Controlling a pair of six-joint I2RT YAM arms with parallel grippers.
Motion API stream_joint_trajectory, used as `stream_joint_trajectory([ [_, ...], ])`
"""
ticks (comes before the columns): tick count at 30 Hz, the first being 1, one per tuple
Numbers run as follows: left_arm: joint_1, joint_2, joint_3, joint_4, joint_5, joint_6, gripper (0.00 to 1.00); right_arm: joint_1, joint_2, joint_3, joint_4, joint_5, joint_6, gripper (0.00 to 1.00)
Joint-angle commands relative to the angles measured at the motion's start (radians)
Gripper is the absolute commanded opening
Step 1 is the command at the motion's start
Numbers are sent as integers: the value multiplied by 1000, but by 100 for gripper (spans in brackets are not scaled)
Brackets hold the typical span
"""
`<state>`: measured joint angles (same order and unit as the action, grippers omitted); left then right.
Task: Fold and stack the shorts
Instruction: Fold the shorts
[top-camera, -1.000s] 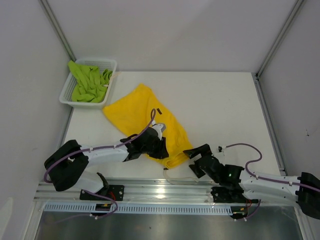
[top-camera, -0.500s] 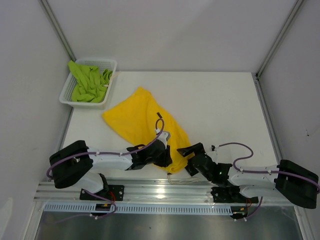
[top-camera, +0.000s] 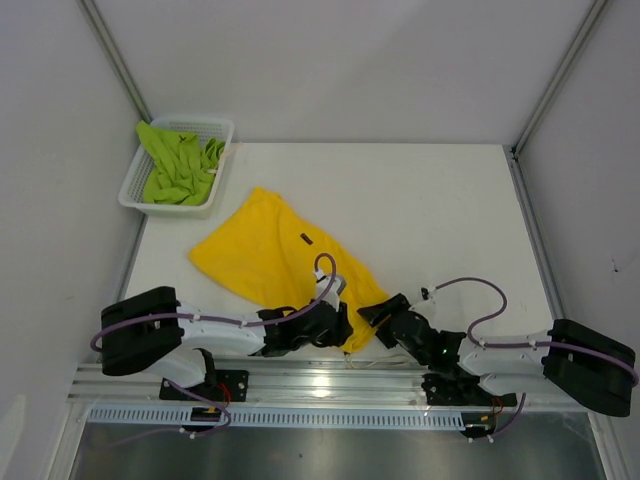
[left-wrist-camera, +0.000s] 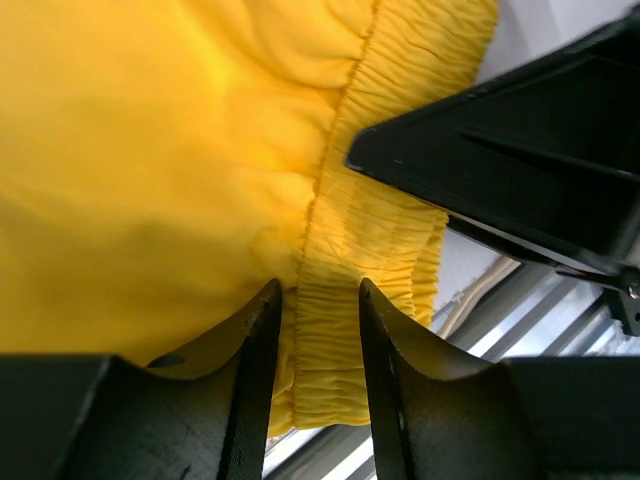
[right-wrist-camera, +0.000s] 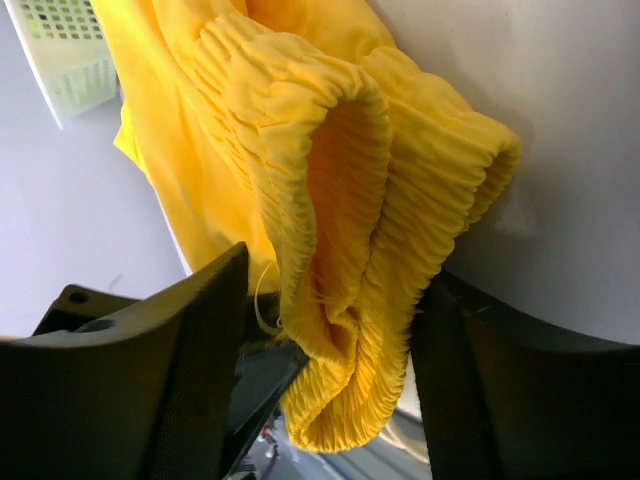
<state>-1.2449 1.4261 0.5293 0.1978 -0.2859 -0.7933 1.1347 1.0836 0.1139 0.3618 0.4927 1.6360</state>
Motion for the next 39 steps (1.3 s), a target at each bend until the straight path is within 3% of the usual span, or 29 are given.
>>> stream_joint_trajectory([
  [1, -45, 3, -9, 54, -30, -37, 41, -22, 44, -10, -18, 6, -126, 59],
  [2, -48, 5, -9, 64, -32, -41, 41, -29, 50, 1, -27, 0, -134, 55],
  [3, -53, 13, -8, 72, -29, -44, 41, -38, 65, 10, -35, -22, -154, 44],
  [7, -57, 14, -6, 104, -19, -52, 42, -124, 113, 30, 26, -132, -229, 31],
  [8, -57, 13, -6, 118, -18, -55, 43, -194, 121, 33, 64, -166, -254, 30],
  [9, -57, 13, -3, 124, -13, -55, 43, -238, 130, 36, 77, -259, -289, 20],
  [11, -57, 8, 6, 123, -10, -53, 43, -332, 144, 73, 88, -363, -405, 16],
  [12, -54, 7, 11, 123, -12, -49, 44, -436, 148, 102, 68, -479, -460, 1],
  [15, -44, -24, 52, 89, -15, -20, 48, -614, 163, 306, -183, -642, -683, 0],
  [20, 36, -143, 126, -30, -9, 46, 56, -766, 316, 660, -606, -785, -1045, 0],
  [24, 175, -285, 97, -92, 53, 75, 60, -877, 491, 872, -725, -916, -1208, 0],
  [30, 373, -398, 64, -190, 102, 131, 63, -897, 670, 1092, -983, -770, -1387, 0],
  [35, 415, -379, 35, -202, 89, 137, 64, -894, 713, 1285, -1175, -582, -1450, 0],
  [39, 433, -254, 49, -108, 122, 143, 63, -914, 696, 1337, -1195, -591, -1463, 0],
])
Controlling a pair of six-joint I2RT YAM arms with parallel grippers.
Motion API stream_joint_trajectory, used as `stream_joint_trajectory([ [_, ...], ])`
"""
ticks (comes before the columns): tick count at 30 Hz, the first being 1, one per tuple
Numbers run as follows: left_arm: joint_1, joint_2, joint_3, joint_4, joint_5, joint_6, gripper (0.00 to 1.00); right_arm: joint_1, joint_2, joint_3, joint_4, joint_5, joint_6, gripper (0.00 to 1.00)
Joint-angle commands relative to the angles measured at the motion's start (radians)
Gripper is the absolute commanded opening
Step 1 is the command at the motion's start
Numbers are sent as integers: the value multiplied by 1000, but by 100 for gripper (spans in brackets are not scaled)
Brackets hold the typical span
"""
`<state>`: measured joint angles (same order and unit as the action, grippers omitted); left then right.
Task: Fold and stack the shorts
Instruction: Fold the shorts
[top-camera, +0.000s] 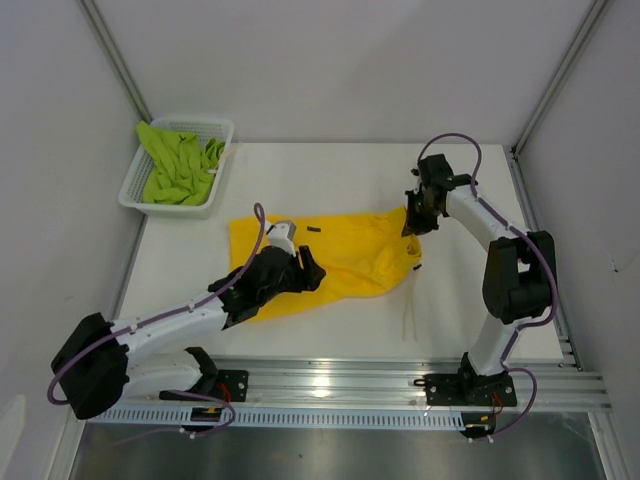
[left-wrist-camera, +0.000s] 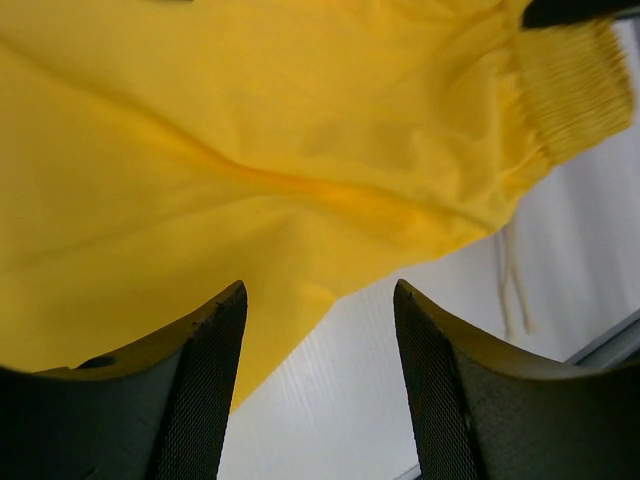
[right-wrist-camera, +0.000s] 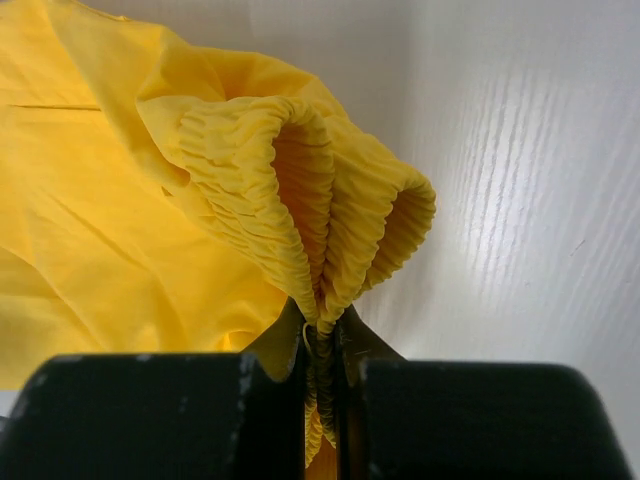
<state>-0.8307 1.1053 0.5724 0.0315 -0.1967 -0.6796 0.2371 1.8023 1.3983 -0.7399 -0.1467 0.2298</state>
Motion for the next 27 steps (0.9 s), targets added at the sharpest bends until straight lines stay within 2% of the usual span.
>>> stream_joint_trajectory([
  [1, 19, 121, 12, 70, 33, 31, 63, -25, -27, 51, -72, 23, -50, 0],
  [9, 18, 304, -55, 293, 144, 23, 59, -131, -12, 24, 55, -187, -20, 0],
  [10, 12, 321, -65, 300, 155, 26, 58, -140, 3, 25, 66, -235, -11, 0],
  [13, -1, 369, -69, 283, 163, 28, 49, -163, 46, 50, 83, -258, -3, 0],
  [15, -10, 398, -71, 263, 157, 28, 47, -180, 69, 76, 89, -284, 2, 0],
  [19, -39, 435, -85, 246, 144, 11, 32, -225, 109, 88, 140, -309, 51, 0],
  [27, -172, 473, -181, 323, 114, -77, 24, -334, 221, 120, 267, -447, 218, 0],
])
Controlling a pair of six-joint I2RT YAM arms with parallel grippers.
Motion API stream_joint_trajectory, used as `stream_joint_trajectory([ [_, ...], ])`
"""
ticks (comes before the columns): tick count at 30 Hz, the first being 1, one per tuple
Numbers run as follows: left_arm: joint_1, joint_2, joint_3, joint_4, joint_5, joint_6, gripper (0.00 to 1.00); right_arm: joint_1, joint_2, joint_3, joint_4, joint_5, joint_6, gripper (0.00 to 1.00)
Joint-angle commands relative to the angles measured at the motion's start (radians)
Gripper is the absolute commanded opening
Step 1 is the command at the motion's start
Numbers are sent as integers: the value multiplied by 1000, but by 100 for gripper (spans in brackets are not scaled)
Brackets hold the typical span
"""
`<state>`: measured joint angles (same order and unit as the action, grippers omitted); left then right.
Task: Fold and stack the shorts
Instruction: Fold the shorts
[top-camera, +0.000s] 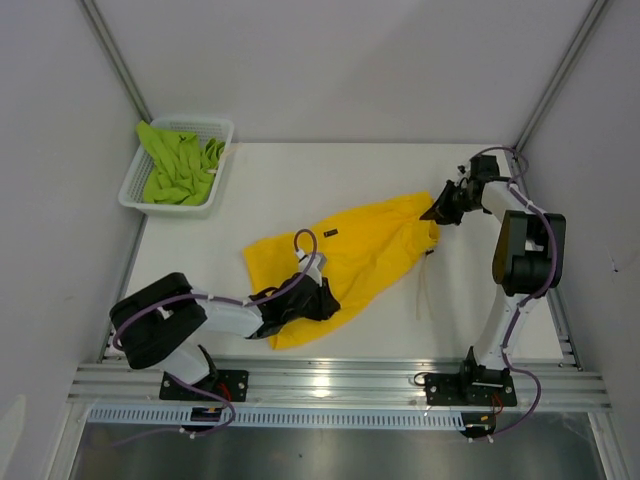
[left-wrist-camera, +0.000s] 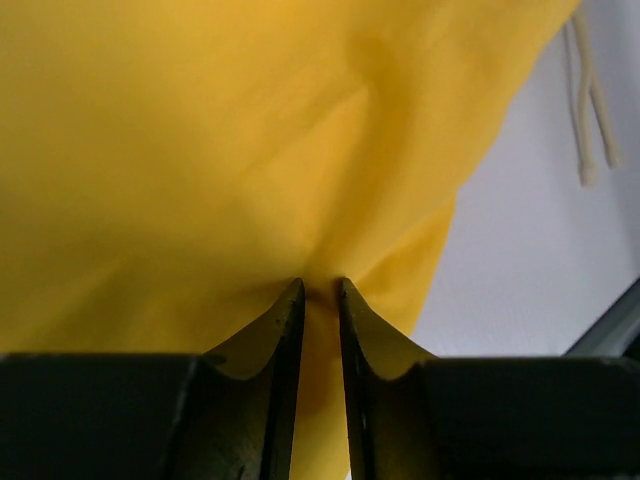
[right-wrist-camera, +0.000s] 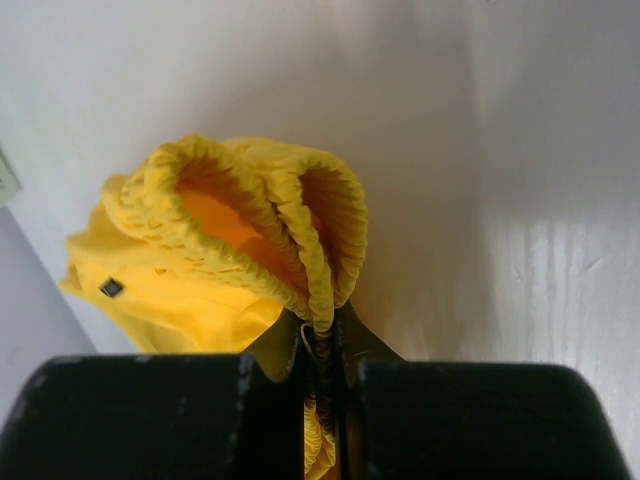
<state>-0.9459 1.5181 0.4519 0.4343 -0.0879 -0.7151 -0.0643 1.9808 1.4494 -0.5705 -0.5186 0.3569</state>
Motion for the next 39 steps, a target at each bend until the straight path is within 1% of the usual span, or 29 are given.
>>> stream_joint_trajectory([
  [1, -70, 65, -68, -75, 4, -49, 24, -32, 55, 98, 95, -78, 91, 0],
  [5, -113, 62, -76, -66, -15, -66, 23, -32, 98, 138, 74, -75, 90, 0],
  [6, -113, 53, -73, -74, -16, -66, 24, -29, 98, 138, 73, -74, 86, 0],
  [7, -114, 22, -59, -87, -27, -63, 28, -26, 98, 141, 66, -70, 67, 0],
  [8, -113, 2, -44, -159, -47, -55, 32, -23, 98, 150, 49, -60, 51, 0],
  [10, -108, -41, 37, -257, -114, -11, 39, -2, 86, 173, -11, -2, 4, 0],
  [11, -103, -83, 63, -354, -128, 26, 42, 4, 82, 181, -64, 12, -15, 0],
  [13, -68, -125, 145, -470, -151, 61, 44, 27, 69, 212, -127, 73, -70, 0],
  [14, -51, -166, 166, -488, -145, 93, 44, 37, 61, 221, -185, 144, -90, 0],
  [15, -10, -188, 175, -505, -139, 106, 44, 53, 53, 235, -213, 179, -107, 0],
  [17, 30, -251, 194, -545, -118, 137, 45, 61, 30, 247, -273, 263, -145, 0],
  [19, 76, -291, 200, -590, -112, 149, 45, 61, 24, 270, -302, 296, -164, 0],
  [21, 107, -356, 208, -617, -105, 157, 47, 61, 21, 296, -328, 333, -171, 0],
  [22, 116, -377, 209, -640, -101, 158, 47, 93, 23, 307, -350, 348, -174, 0],
  [25, 154, -426, 218, -672, -63, 155, 48, 127, 16, 341, -390, 434, -185, 0],
  [26, 162, -430, 220, -675, -56, 154, 48, 136, 10, 348, -397, 472, -185, 0],
  [30, 183, -408, 237, -697, -46, 160, 48, 170, -43, 385, -420, 543, -182, 0],
  [31, 185, -406, 235, -697, -46, 160, 48, 178, -51, 413, -442, 604, -185, 0],
  [34, 190, -414, 217, -698, -42, 155, 48, 204, -72, 456, -491, 701, -199, 0],
  [39, 228, -437, 166, -701, -23, 152, 48, 239, -134, 506, -528, 729, -205, 0],
])
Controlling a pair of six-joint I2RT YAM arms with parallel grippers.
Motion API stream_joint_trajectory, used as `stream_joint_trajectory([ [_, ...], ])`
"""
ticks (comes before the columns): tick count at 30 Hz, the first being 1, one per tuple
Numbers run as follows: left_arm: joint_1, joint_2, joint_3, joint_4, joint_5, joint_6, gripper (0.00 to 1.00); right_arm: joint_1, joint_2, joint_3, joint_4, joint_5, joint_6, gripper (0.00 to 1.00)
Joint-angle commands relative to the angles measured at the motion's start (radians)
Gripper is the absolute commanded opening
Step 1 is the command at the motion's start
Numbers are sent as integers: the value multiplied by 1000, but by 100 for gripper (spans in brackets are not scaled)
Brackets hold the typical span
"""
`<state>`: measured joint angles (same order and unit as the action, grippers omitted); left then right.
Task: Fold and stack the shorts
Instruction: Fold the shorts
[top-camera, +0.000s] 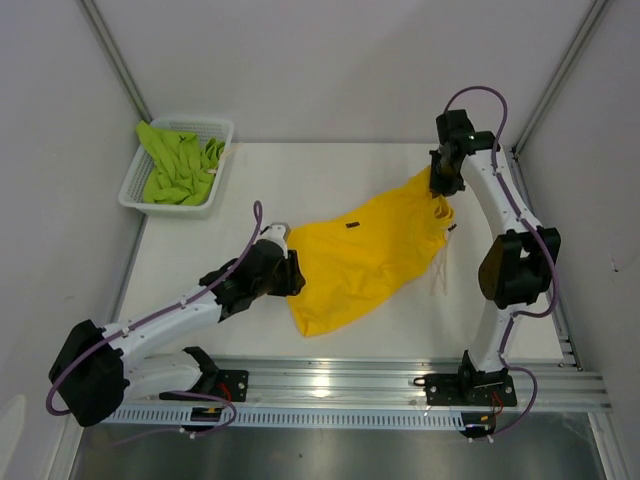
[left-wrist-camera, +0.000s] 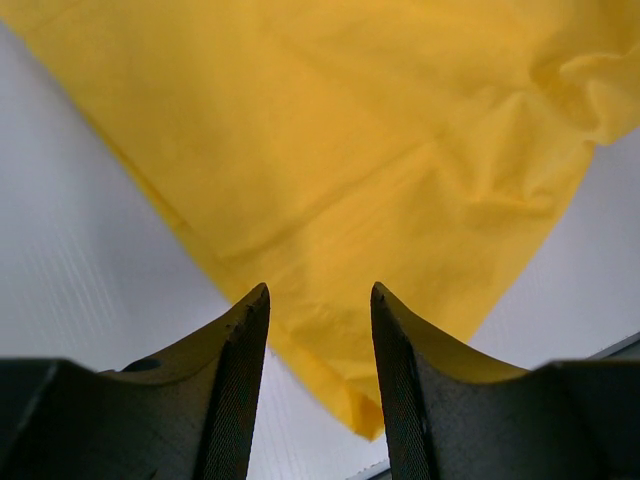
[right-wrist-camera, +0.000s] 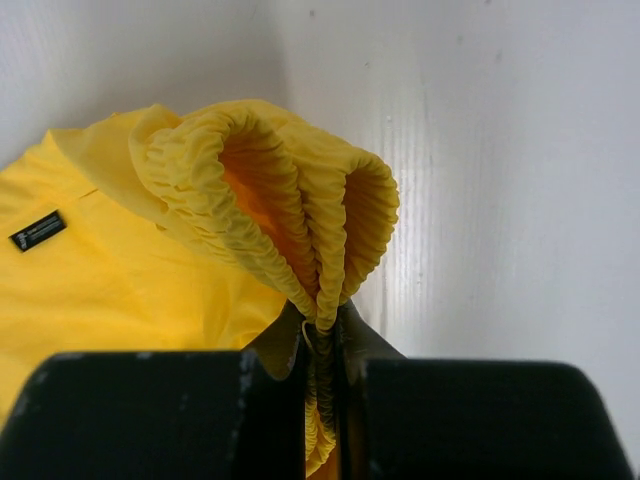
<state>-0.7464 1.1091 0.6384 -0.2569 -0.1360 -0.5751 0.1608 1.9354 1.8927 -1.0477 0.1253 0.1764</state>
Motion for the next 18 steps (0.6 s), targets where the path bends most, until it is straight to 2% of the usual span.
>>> stream_joint_trajectory([
  [1, 35, -25, -31, -7, 41, 14, 48, 23, -110, 66, -52, 99, -29, 0],
  [5, 45, 3, -43, -1, 59, 11, 48, 94, -142, 72, -67, 149, -23, 1],
  [10, 47, 50, -104, 83, 91, -17, 48, 233, -144, 65, -89, 255, 6, 1],
  [18, 47, 117, -206, 208, 72, -34, 41, 427, -86, 108, -143, 375, 106, 0],
])
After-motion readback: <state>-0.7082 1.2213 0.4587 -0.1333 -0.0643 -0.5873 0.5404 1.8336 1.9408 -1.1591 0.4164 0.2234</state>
